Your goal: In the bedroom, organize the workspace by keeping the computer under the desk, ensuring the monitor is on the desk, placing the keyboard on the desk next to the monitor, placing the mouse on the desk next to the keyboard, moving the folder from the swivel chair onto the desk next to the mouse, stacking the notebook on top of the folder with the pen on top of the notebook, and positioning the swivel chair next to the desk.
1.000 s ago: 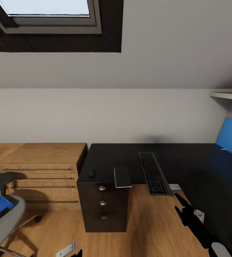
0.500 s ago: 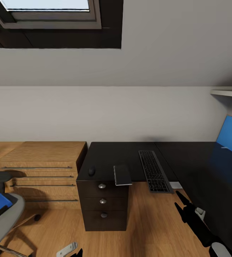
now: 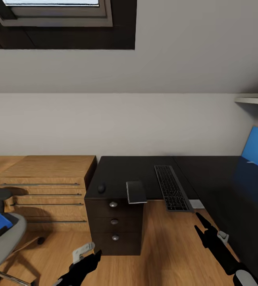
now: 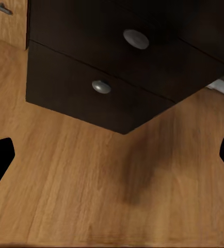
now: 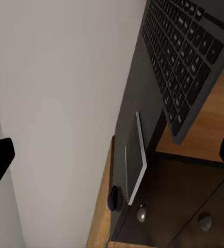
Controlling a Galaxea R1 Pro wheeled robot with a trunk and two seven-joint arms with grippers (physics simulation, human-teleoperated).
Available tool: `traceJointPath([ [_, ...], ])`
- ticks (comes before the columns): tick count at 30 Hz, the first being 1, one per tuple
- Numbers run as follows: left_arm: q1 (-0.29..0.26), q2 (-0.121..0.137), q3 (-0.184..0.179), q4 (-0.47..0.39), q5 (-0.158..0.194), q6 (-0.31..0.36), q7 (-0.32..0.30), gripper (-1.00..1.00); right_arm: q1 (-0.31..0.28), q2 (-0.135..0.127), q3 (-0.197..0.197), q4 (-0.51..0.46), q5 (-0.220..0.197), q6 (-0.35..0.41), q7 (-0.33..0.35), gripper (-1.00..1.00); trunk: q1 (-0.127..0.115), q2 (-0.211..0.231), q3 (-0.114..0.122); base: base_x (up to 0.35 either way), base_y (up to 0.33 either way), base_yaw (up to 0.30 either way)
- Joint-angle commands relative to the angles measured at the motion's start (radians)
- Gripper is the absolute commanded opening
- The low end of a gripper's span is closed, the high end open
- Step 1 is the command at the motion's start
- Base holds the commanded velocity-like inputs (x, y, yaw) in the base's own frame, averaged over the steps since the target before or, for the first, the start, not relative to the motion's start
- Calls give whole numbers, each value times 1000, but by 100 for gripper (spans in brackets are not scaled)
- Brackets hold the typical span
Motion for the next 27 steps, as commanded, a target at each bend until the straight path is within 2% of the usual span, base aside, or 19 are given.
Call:
traceJointPath([
  [1, 0, 0, -1, -10, 11, 18, 7, 100, -1, 0, -1, 1, -9, 9, 1, 100, 4, -8, -4, 0, 0, 0],
  [4, 0, -3, -3, -22, 13, 48, 4, 100, -1, 0, 1, 1, -7, 8, 2, 100, 15, -29, -14, 0, 0, 0],
  [7, 0, -17, -15, 19, 11, 43, 3, 100, -1, 0, 2, 2, 6, 7, 3, 100, 27, -50, -23, 0, 0, 0],
  [10, 0, -32, -36, 73, 11, -5, 3, 100, -1, 0, 2, 2, 27, 6, 5, 100, 38, -71, -33, 0, 0, 0],
  [16, 0, -35, -46, 162, 13, -121, 2, 100, -1, 0, 1, 2, 46, 6, 23, 100, 61, -113, -51, 0, 0, 0],
  [27, 0, -38, -53, 196, 13, -156, 2, 100, -1, -1, 0, 2, 49, 6, 46, 100, 104, -190, -86, 0, 0, 0],
])
